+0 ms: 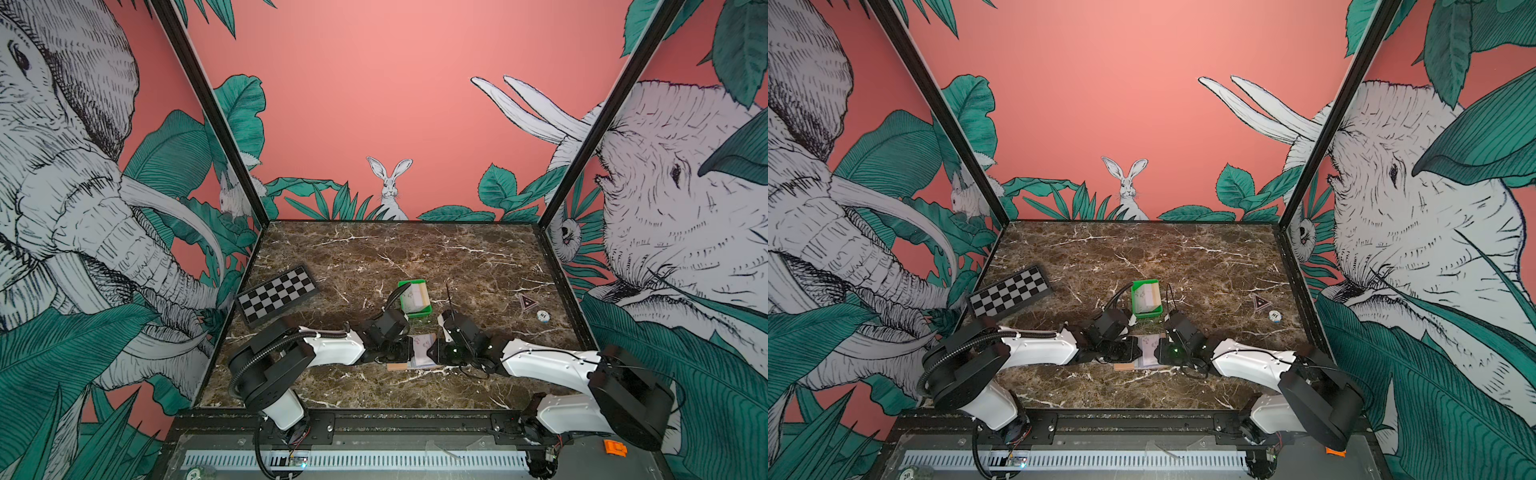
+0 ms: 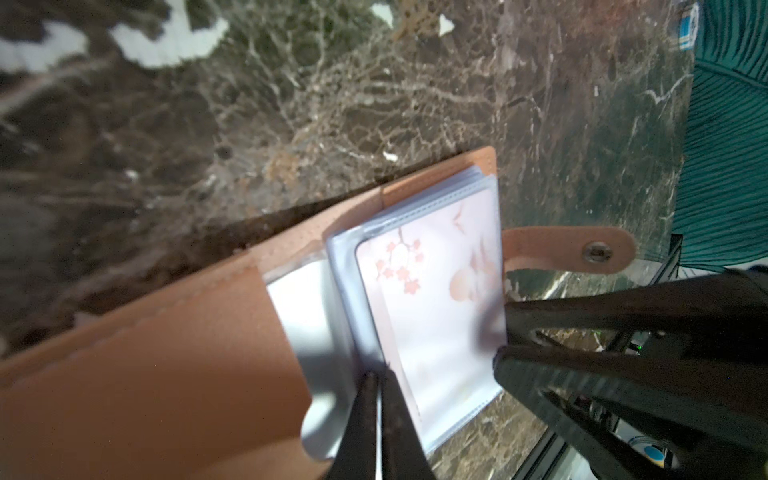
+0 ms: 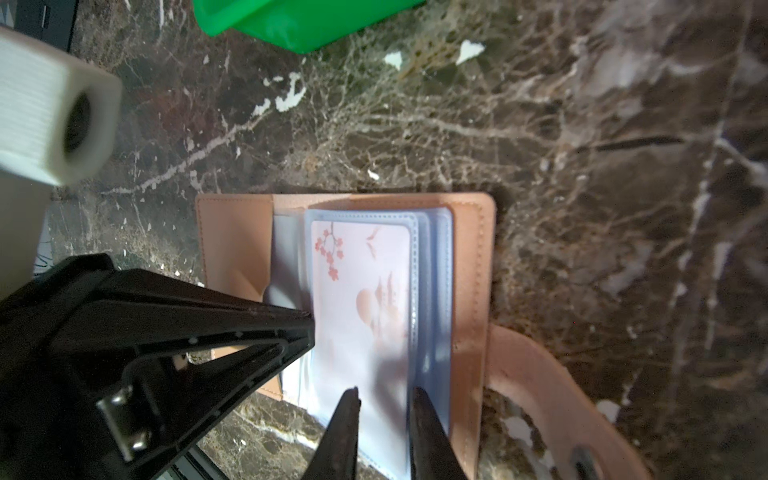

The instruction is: Put the credit cards into the card holder

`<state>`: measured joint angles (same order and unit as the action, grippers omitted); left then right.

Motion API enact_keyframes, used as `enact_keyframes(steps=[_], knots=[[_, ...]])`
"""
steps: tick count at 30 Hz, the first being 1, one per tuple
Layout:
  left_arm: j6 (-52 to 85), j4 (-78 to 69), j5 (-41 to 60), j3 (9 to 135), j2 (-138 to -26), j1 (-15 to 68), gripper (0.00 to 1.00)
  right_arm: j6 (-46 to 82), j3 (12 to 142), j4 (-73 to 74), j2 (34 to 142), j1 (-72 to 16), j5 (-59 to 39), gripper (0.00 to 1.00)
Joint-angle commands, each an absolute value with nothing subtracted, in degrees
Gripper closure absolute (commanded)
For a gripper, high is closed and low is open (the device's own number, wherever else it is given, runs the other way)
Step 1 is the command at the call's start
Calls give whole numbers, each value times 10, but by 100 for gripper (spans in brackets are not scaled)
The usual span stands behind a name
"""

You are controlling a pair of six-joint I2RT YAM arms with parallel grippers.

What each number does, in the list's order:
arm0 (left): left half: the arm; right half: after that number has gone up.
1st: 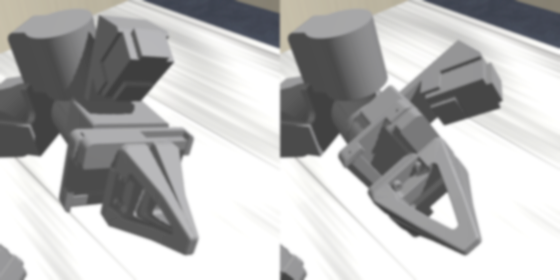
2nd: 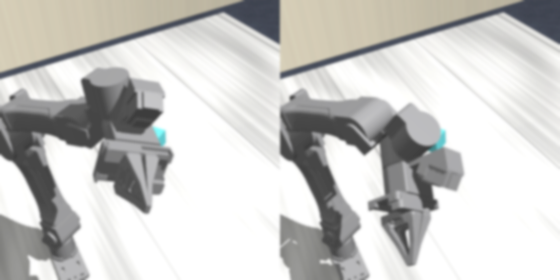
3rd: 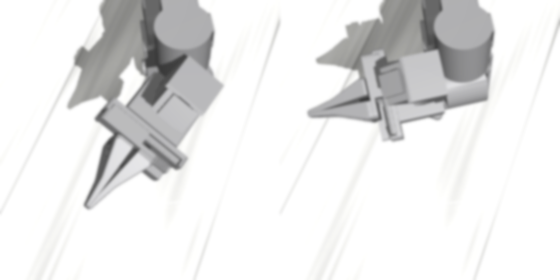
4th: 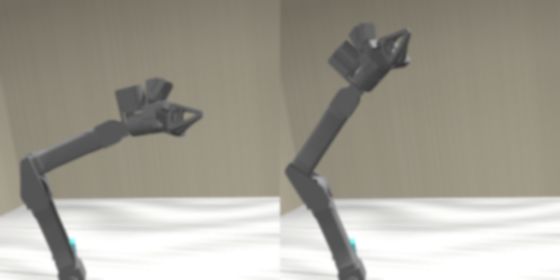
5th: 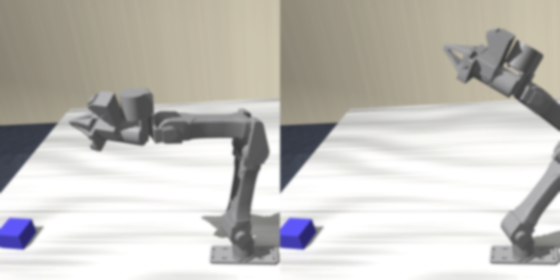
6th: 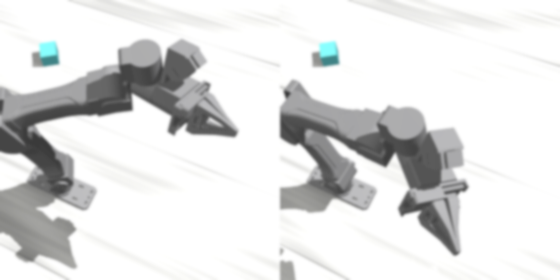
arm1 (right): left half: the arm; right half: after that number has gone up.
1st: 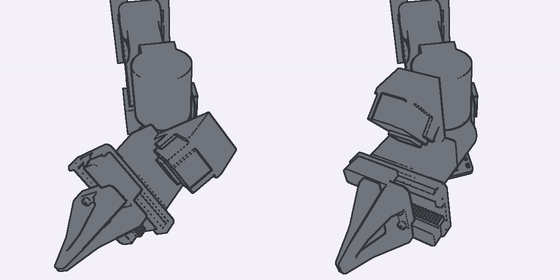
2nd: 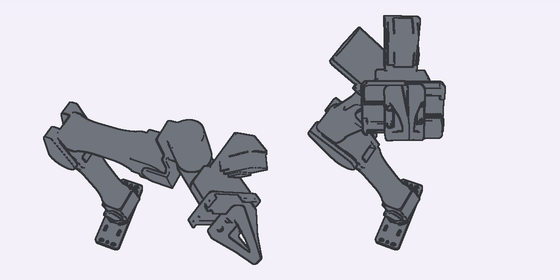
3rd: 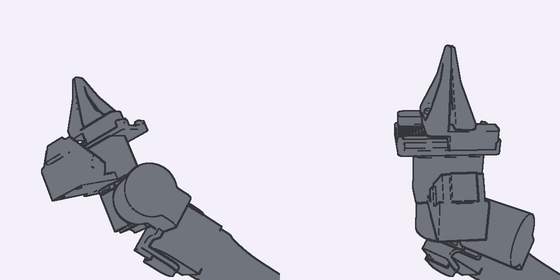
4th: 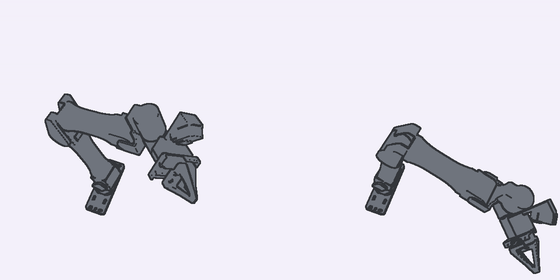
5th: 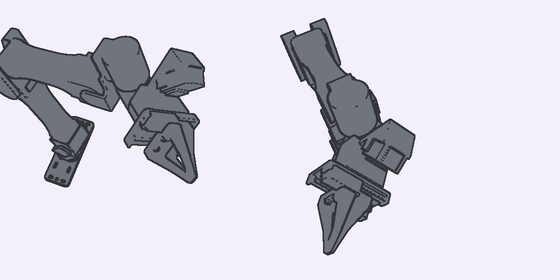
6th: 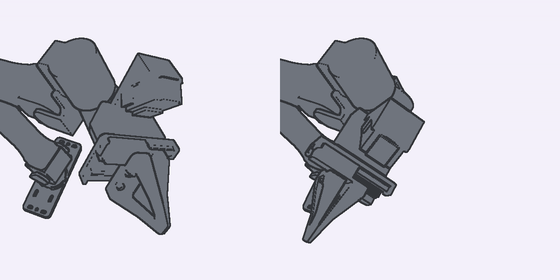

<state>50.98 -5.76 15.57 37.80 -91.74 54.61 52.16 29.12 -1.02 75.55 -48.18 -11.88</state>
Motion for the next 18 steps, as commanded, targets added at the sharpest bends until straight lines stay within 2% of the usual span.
enact_keyframes(steps=[1, 10, 18], knots=[[513, -47, 153, 383, -924, 550, 92, 512, 288, 6, 737, -478, -122, 79], [517, -55, 156, 384, -921, 550, 92, 494, 302, -18, 712, -483, -120, 80], [518, -58, 158, 384, -909, 551, 91, 491, 319, 8, 731, -502, -133, 80]])
